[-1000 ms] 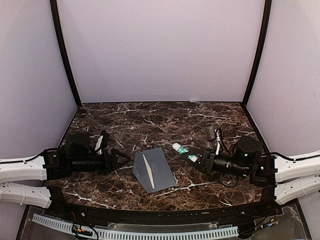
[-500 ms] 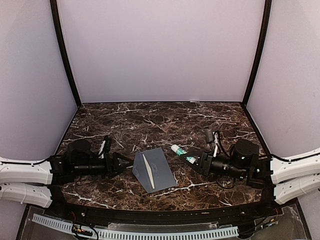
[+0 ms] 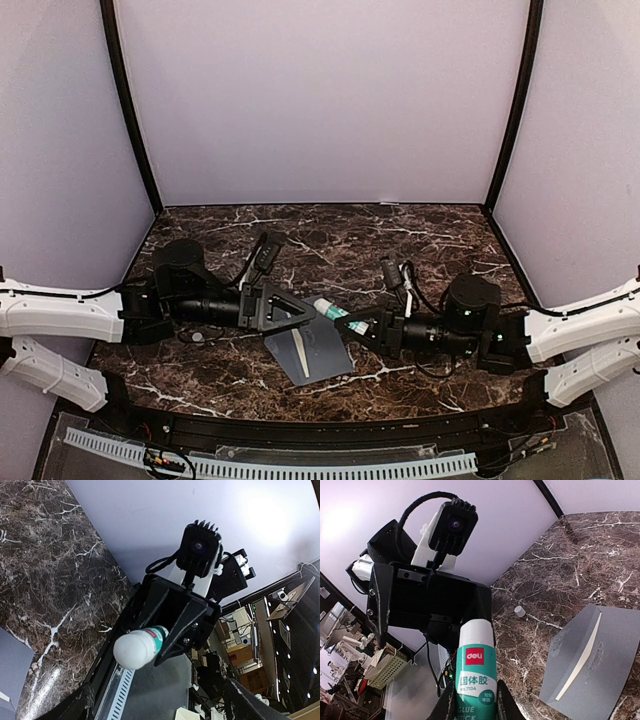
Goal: Place the letter into the envelope and seal it
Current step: Paint the envelope at the center of the board.
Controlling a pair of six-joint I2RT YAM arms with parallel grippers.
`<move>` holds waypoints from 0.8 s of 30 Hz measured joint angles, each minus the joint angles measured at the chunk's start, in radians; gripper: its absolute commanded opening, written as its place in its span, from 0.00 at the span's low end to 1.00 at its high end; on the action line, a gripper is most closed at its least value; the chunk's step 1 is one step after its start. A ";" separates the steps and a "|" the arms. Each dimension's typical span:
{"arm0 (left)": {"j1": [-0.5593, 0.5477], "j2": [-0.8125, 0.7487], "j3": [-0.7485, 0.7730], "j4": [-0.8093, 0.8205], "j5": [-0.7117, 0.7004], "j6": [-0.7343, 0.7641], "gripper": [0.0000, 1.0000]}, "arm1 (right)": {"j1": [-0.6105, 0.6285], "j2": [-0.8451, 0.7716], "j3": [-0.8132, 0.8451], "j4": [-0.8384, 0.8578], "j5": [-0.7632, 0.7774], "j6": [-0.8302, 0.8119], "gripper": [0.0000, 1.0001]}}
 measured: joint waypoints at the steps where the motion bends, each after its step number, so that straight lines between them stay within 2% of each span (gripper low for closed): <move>1: -0.007 0.016 0.008 -0.007 0.007 0.005 0.89 | 0.002 0.003 0.004 0.000 -0.003 -0.002 0.00; 8: -0.034 0.065 0.039 -0.017 0.029 0.018 0.89 | 0.014 0.013 0.019 -0.005 -0.030 -0.020 0.00; 12: -0.038 0.069 0.040 -0.002 0.032 0.014 0.84 | 0.019 0.020 0.027 -0.005 -0.041 -0.026 0.00; 24: -0.038 0.093 0.043 0.014 0.033 -0.013 0.50 | 0.026 0.057 0.060 -0.018 -0.079 -0.047 0.00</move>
